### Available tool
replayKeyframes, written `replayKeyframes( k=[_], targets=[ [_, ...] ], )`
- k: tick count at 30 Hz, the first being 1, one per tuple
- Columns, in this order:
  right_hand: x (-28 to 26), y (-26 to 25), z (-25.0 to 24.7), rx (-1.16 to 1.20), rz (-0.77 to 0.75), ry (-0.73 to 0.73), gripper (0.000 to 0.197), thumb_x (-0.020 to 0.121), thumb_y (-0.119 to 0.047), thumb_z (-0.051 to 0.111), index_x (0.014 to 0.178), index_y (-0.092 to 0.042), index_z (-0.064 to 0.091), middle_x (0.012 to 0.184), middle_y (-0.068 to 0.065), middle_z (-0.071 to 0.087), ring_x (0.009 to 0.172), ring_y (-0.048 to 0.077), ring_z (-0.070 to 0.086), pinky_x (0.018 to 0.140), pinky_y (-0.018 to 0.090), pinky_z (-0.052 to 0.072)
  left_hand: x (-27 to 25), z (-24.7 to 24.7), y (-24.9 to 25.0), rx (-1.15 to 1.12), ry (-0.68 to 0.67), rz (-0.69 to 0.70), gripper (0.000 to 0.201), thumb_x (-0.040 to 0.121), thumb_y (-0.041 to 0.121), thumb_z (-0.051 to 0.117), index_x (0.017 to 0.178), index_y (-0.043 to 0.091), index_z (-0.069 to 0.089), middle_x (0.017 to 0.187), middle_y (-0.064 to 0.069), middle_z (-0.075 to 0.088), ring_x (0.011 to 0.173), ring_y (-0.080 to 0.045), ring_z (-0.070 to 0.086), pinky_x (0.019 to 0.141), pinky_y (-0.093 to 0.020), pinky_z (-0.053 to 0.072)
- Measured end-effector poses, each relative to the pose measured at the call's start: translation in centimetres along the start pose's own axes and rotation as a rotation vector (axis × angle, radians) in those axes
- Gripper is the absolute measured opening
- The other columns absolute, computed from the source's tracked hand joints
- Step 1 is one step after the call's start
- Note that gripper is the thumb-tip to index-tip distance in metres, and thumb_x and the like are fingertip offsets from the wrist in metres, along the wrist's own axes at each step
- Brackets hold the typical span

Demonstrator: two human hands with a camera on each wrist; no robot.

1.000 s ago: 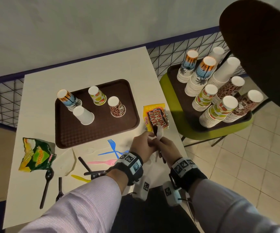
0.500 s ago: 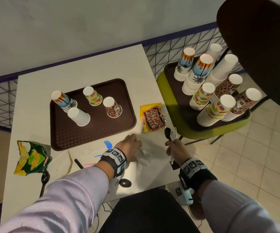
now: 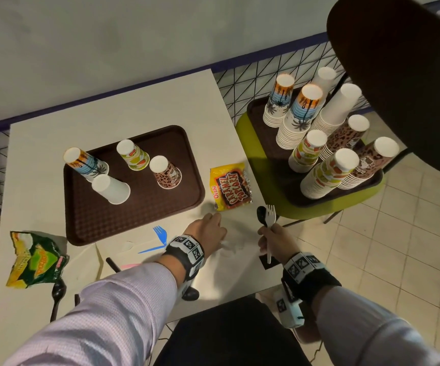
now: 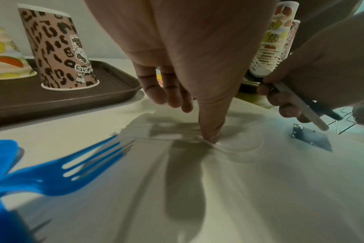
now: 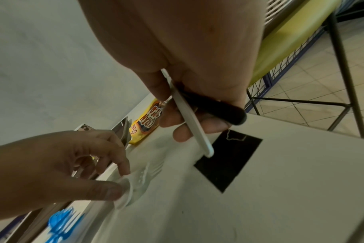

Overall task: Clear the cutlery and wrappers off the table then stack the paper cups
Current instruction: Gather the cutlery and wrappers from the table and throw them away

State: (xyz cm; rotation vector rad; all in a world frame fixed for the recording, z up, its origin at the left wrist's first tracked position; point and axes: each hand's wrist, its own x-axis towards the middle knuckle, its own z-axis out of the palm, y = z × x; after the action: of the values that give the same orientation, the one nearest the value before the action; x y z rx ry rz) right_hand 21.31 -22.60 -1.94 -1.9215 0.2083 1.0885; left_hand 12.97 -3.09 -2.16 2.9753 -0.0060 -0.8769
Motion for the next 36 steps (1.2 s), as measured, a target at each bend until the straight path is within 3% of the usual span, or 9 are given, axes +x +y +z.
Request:
replayKeyframes(
  k=[7, 15, 20, 24, 27, 29, 32, 34, 36],
  targets=[
    [0.3, 0.1, -0.6, 0.114, 0.017, 0.031, 0.017, 0.106, -0.009, 0.042, 0.105, 0.002, 0.056, 0.073, 0.012, 0.060, 0.058, 0.021, 0.056, 0.060, 0.029, 0.049, 1.0, 0.9, 0.2, -0.046, 0.080, 0.077, 0.026, 0.101, 0.033, 0.047, 0.117, 0.018, 0.061, 0.121, -0.004, 0.057, 0.116, -0.027, 0.052, 0.093, -0.036, 0.045],
    [0.7, 0.1, -0.6, 0.329, -0.029, 0.026, 0.009, 0.102, -0.009, 0.049, 0.098, -0.006, 0.056, 0.072, 0.004, 0.044, 0.057, 0.015, 0.040, 0.055, 0.030, 0.036, 1.0, -1.4, 0.6, -0.710, 0.429, -0.119, 0.016, 0.096, 0.031, 0.063, 0.097, 0.015, 0.062, 0.096, -0.004, 0.064, 0.082, -0.023, 0.061, 0.075, -0.035, 0.051],
    [0.8, -1.3, 0.5, 0.417, -0.130, -0.052, 0.008, 0.097, -0.005, 0.054, 0.105, -0.005, 0.053, 0.077, 0.004, 0.045, 0.056, 0.014, 0.040, 0.054, 0.031, 0.037, 1.9, -3.8, 1.4, -1.006, 0.459, -0.213, 0.036, 0.093, 0.034, 0.067, 0.126, 0.022, 0.060, 0.101, 0.002, 0.072, 0.088, -0.017, 0.068, 0.080, -0.029, 0.055],
    [0.7, -2.2, 1.1, 0.450, -0.198, -0.140, 0.036, 0.085, -0.034, 0.063, 0.105, -0.008, 0.049, 0.071, 0.005, 0.044, 0.048, 0.015, 0.043, 0.051, 0.035, 0.030, 2.0, -5.0, 2.3, -1.156, 0.447, -0.176, 0.036, 0.095, 0.034, 0.068, 0.127, 0.021, 0.057, 0.096, -0.002, 0.076, 0.076, -0.016, 0.075, 0.074, -0.035, 0.062],
    [0.5, -2.7, 1.5, 0.440, -0.245, -0.180, 0.060, 0.086, -0.049, 0.060, 0.115, 0.002, 0.051, 0.081, 0.015, 0.054, 0.059, 0.027, 0.051, 0.051, 0.034, 0.038, 2.1, -5.4, 2.9, -1.242, 0.405, -0.179, 0.030, 0.098, 0.036, 0.064, 0.122, 0.019, 0.058, 0.089, -0.003, 0.077, 0.070, -0.017, 0.076, 0.074, -0.042, 0.064],
    [0.2, -2.9, 1.6, 0.435, -0.260, -0.217, 0.062, 0.091, -0.051, 0.053, 0.127, 0.001, 0.050, 0.085, 0.014, 0.057, 0.060, 0.019, 0.054, 0.054, 0.031, 0.042, 2.4, -5.3, 3.1, -1.257, 0.387, -0.192, 0.030, 0.099, 0.040, 0.061, 0.119, 0.019, 0.059, 0.092, -0.004, 0.078, 0.075, -0.020, 0.077, 0.076, -0.047, 0.064],
    [-0.1, -3.0, 1.6, 0.472, -0.280, -0.317, 0.058, 0.098, -0.053, 0.044, 0.129, -0.005, 0.049, 0.090, 0.018, 0.061, 0.049, 0.018, 0.045, 0.044, 0.029, 0.038, 2.4, -5.4, 3.2, -1.213, 0.392, -0.211, 0.030, 0.099, 0.043, 0.059, 0.117, 0.019, 0.063, 0.098, -0.004, 0.078, 0.081, -0.020, 0.076, 0.080, -0.045, 0.063],
    [0.1, -2.8, 1.5, 0.438, -0.231, -0.304, 0.057, 0.101, -0.058, 0.039, 0.121, -0.006, 0.051, 0.086, 0.016, 0.063, 0.044, 0.016, 0.039, 0.044, 0.028, 0.031, 2.3, -5.7, 3.3, -1.175, 0.403, -0.211, 0.030, 0.098, 0.044, 0.060, 0.111, 0.019, 0.067, 0.096, -0.003, 0.077, 0.082, -0.019, 0.076, 0.079, -0.042, 0.063],
    [0.0, -2.6, 1.4, 0.403, -0.182, -0.270, 0.054, 0.104, -0.058, 0.036, 0.106, -0.007, 0.053, 0.068, 0.004, 0.052, 0.045, 0.014, 0.033, 0.049, 0.029, 0.026, 2.2, -5.9, 3.3, -1.120, 0.438, -0.219, 0.031, 0.097, 0.046, 0.060, 0.107, 0.018, 0.068, 0.091, -0.002, 0.077, 0.078, -0.018, 0.075, 0.076, -0.039, 0.063]
  ],
)
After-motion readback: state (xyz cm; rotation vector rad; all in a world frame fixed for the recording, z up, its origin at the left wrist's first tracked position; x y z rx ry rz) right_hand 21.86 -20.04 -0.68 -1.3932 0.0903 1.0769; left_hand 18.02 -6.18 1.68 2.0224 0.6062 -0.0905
